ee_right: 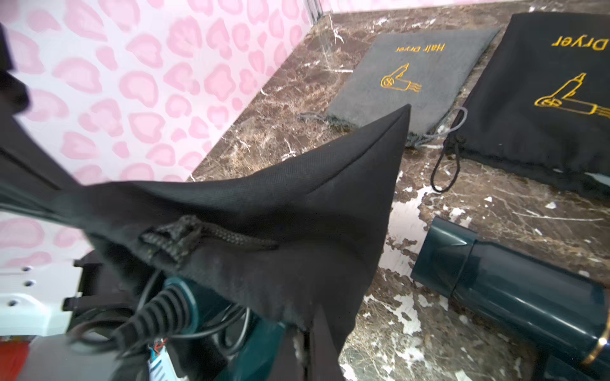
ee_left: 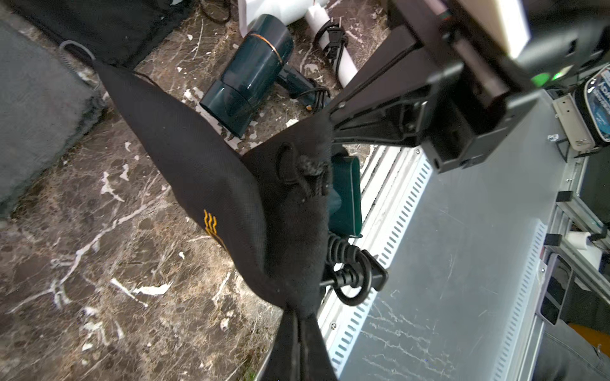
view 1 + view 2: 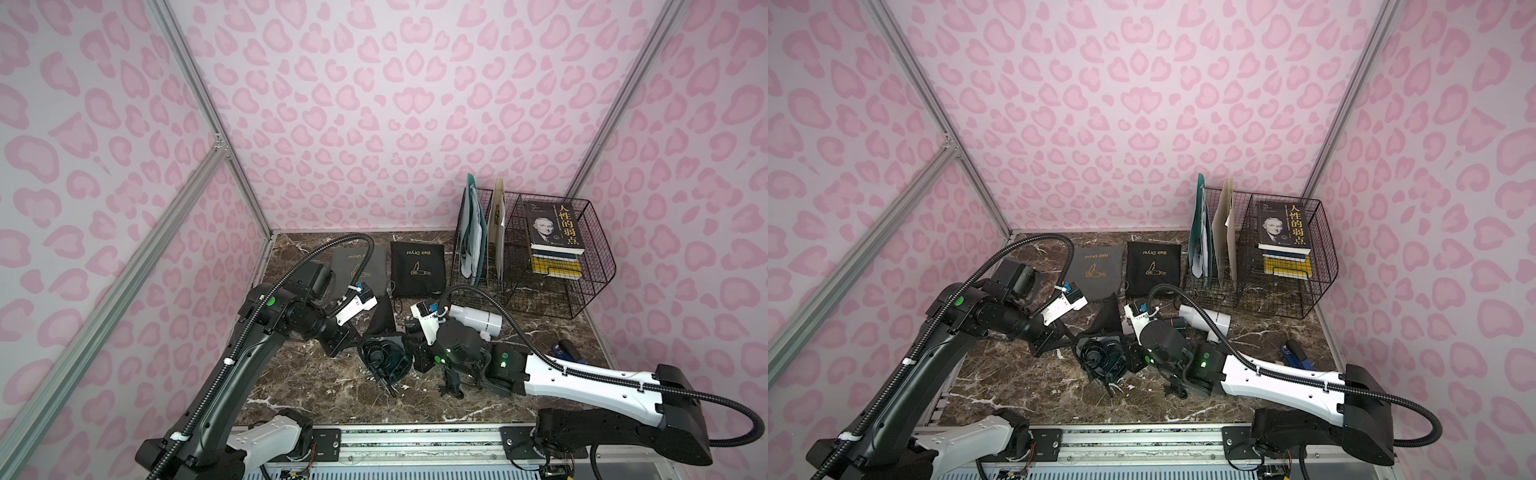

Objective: Pack away hair dryers
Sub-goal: Place the drawstring bag at the center of the board.

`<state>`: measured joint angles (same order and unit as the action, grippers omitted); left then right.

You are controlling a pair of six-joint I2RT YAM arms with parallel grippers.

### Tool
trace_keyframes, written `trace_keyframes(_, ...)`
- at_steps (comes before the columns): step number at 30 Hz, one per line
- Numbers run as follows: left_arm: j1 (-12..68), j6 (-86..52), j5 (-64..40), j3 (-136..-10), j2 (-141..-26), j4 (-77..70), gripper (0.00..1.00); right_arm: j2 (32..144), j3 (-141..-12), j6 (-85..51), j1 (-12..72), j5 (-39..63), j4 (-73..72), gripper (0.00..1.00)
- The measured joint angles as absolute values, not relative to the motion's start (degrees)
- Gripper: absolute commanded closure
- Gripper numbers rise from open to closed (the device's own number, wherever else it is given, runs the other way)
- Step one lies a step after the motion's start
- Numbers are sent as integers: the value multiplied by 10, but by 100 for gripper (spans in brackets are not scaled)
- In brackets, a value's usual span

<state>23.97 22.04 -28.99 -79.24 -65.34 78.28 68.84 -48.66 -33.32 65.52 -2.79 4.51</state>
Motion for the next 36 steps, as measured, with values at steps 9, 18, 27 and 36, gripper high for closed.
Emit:
trace_keyframes(9,233,226,-280,-819,-662,813,98,702,-542,-301,624,67,89,100)
trace_keyframes(18,233,264,-311,-914,-696,890,98,748,-612,-247,594,207,137,100)
trace_keyframes(27,231,282,-304,-910,-721,920,98,780,-624,-206,510,372,161,100)
trace_keyframes(36,229,291,-293,-905,-743,920,98,839,-649,-190,440,438,180,100)
